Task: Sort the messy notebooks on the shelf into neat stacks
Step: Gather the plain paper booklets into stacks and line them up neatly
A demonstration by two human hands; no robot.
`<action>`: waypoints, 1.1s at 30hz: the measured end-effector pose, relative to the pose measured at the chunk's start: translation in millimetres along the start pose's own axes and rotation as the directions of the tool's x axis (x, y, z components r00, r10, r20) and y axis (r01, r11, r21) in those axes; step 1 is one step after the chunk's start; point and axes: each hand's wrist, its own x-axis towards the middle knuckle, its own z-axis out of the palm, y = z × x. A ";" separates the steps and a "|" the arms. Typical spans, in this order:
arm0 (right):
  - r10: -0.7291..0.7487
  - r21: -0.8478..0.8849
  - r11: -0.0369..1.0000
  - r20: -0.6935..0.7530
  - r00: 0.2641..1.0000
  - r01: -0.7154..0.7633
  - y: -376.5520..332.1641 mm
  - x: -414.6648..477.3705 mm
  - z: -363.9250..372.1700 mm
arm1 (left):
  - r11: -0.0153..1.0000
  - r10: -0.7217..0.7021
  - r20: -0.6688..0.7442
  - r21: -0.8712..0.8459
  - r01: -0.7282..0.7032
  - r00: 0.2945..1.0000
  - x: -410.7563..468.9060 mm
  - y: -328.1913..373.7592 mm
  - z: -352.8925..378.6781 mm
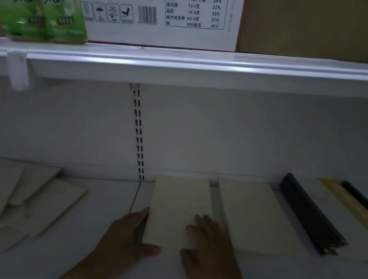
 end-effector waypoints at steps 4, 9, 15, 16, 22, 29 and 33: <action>-0.033 0.009 0.999 -0.037 0.999 0.034 5.5 1.1 4.6 | 0.999 0.006 0.035 0.037 -0.007 0.999 -2.8 3.5 -0.4; -0.084 -0.067 0.995 -0.077 0.993 0.079 10.1 4.7 7.3 | 0.997 -0.030 0.026 0.071 0.028 0.999 -10.7 14.3 -2.7; -0.298 0.064 0.950 -0.124 0.947 0.307 12.0 6.3 4.5 | 0.998 0.041 0.003 0.052 -0.041 0.999 -17.4 26.2 -9.6; -0.345 0.083 0.931 -0.108 0.932 0.354 8.9 11.4 1.9 | 0.998 0.060 0.029 0.020 -0.061 0.998 -17.3 26.9 -10.1; -0.251 0.354 0.876 -0.245 0.937 0.327 -70.5 41.1 4.7 | 0.995 0.057 -0.016 -0.082 -0.058 0.998 -23.0 4.6 -69.6; -0.050 0.324 0.946 0.069 0.996 0.025 -236.2 95.5 59.7 | 0.997 0.074 -0.376 0.053 -0.058 0.924 -32.9 -94.1 -246.5; -0.043 0.346 0.938 0.203 0.978 -0.030 -313.2 129.1 88.1 | 0.896 0.144 -0.447 0.437 0.075 0.883 -52.7 -161.3 -323.0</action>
